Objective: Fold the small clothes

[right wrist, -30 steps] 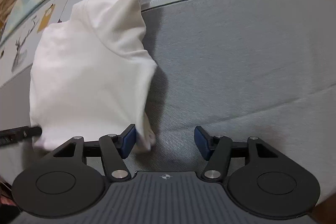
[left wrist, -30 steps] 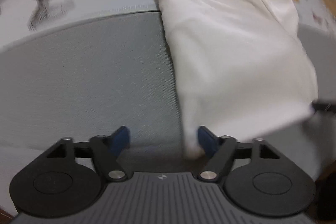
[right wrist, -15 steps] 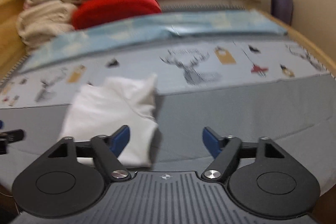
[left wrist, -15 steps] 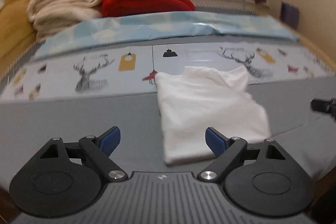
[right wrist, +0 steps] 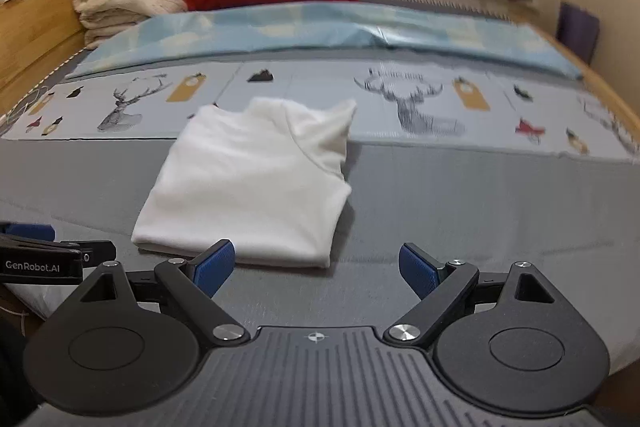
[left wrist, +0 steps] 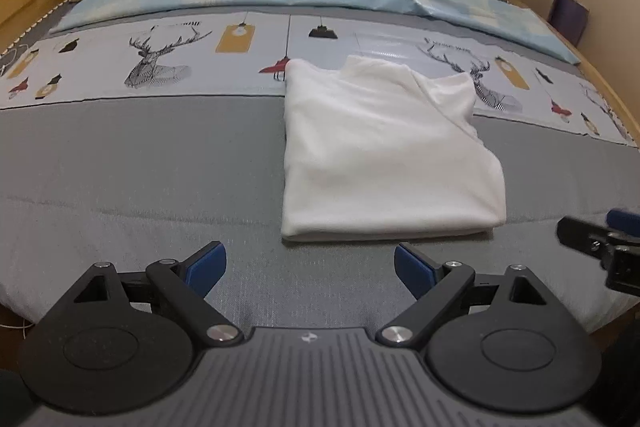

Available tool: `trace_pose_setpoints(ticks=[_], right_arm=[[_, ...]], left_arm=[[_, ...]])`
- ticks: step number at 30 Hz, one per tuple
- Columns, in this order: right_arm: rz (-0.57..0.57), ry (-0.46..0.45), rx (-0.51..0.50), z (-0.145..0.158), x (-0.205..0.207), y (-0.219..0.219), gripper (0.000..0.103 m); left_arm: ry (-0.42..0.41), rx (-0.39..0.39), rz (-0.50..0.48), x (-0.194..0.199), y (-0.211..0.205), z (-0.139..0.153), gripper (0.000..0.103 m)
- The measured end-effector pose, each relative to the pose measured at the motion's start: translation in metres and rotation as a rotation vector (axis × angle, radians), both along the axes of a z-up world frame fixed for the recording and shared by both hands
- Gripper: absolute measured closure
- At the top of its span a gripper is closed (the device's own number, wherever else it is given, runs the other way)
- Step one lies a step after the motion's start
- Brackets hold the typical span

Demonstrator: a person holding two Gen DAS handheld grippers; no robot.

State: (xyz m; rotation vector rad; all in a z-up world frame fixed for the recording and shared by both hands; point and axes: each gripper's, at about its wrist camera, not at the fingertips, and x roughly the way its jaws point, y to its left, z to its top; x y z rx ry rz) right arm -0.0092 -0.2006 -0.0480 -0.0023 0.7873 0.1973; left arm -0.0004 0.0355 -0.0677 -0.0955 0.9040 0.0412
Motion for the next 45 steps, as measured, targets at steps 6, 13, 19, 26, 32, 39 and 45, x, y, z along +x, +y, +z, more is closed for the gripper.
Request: trace_pose_setpoints(ticks=[6,13,19,26,32,39,45], right_arm=[[-0.008,0.017,0.030,-0.0039,0.0024,0.0008,0.013],[-0.006,0.016,0.033,-0.0039,0.0020,0.0007,0.013],[-0.011,0.020,0.039,-0.0033,0.0025,-0.0011,0.013],[-0.007,0.022,0.036,-0.0032,0.0034,-0.0006,0.013],[-0.006,0.024,0.033,-0.0035,0.0039,0.0000,0.013],[-0.007,0.029,0.031,-0.0048,0.0044,0.0016,0.013],[-0.007,0.032,0.028,-0.0058,0.0050,0.0026,0.013]], left_arm=[[-0.017,-0.014,-0.016,-0.0035,-0.0016,0.0035,0.009],[-0.016,-0.012,-0.023,-0.0028,-0.0032,0.0024,0.008],[-0.019,-0.015,-0.025,-0.0032,-0.0015,0.0020,0.008],[-0.025,-0.016,-0.029,-0.0036,-0.0011,0.0026,0.001],[-0.026,-0.017,-0.033,-0.0038,0.0000,0.0021,0.001],[-0.026,-0.016,-0.037,-0.0036,-0.0007,0.0020,0.001],[-0.026,-0.016,-0.039,-0.0036,-0.0006,0.0016,0.001]])
